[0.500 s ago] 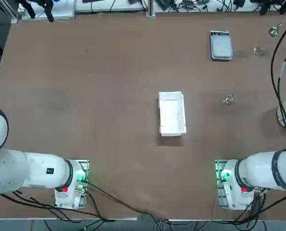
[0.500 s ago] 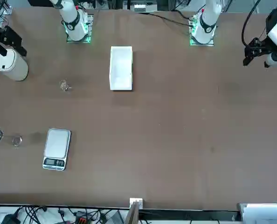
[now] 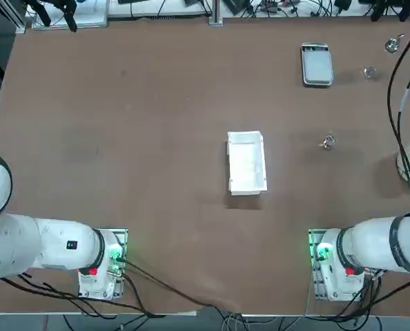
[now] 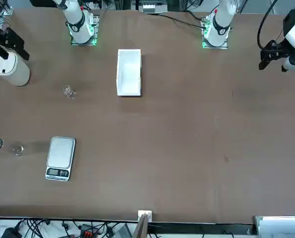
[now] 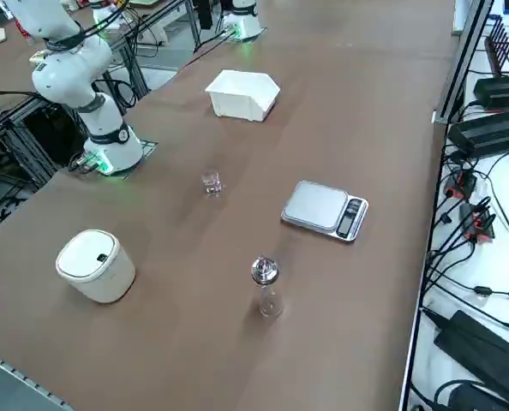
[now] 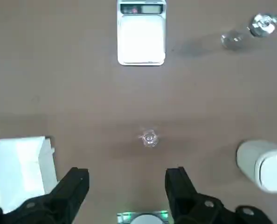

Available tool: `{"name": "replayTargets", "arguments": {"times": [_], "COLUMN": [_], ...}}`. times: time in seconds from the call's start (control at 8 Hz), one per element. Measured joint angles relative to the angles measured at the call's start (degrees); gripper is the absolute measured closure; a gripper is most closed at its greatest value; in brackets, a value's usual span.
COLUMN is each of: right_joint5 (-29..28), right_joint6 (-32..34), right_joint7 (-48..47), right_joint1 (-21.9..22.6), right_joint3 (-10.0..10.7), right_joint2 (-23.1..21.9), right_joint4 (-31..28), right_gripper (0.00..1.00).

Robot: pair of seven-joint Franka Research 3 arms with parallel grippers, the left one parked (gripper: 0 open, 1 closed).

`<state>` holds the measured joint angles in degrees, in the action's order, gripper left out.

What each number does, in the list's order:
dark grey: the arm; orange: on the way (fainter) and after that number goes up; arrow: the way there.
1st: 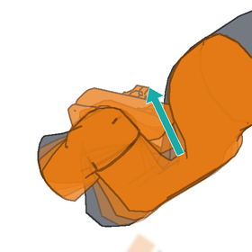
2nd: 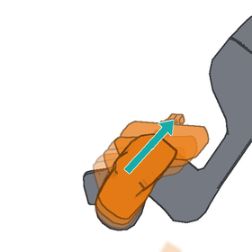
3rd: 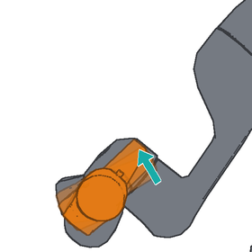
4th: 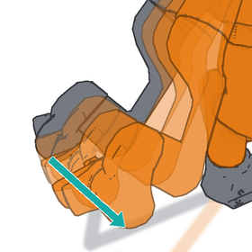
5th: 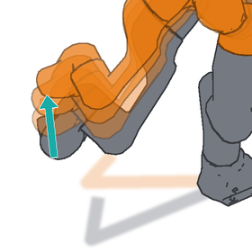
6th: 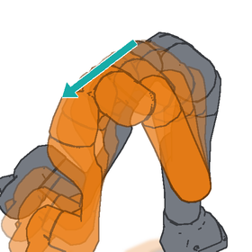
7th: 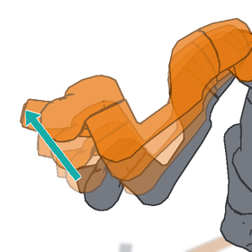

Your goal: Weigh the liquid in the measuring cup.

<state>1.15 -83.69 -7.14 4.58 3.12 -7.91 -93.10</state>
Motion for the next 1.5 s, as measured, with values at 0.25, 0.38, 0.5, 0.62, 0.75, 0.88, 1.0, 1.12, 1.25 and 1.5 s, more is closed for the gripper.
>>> {"name": "replayTargets", "arguments": {"times": [0.25, 0.38, 0.5, 0.62, 0.75, 0.88, 1.0, 1.12, 1.25, 1.5], "right_joint5": [1.7, 2.0, 2.4, 3.9, 6.0, 8.3, 10.9, 13.4, 15.3, 19.1], "right_joint6": [-0.3, -0.8, -1.4, -2.3, -4.0, -6.9, -10.5, -13.4, -14.9, -15.4], "right_joint7": [-10.8, -15.9, -21.1, -26.4, -32.1, -39.2, -47.4, -55.0, -62.0, -75.0], "right_joint1": [1.1, 1.9, 3.0, 4.5, 6.4, 8.7, 11.0, 12.9, 14.2, 15.9], "right_joint3": [-3.2, -4.2, -4.6, -4.7, -4.7, -4.8, -4.8, -4.9, -4.9, -4.9], "right_joint2": [1.6, 2.7, 3.9, 5.1, 6.1, 6.9, 7.6, 8.5, 9.8, 14.0], "right_joint4": [-0.3, -0.8, -1.7, -3.1, -5.3, -8.7, -13.0, -17.0, -19.8, -21.5], "right_gripper": [0.0, 0.0, 0.0, 0.0, 0.0, 0.0, 0.0, 0.0, 0.0, 0.0]}}
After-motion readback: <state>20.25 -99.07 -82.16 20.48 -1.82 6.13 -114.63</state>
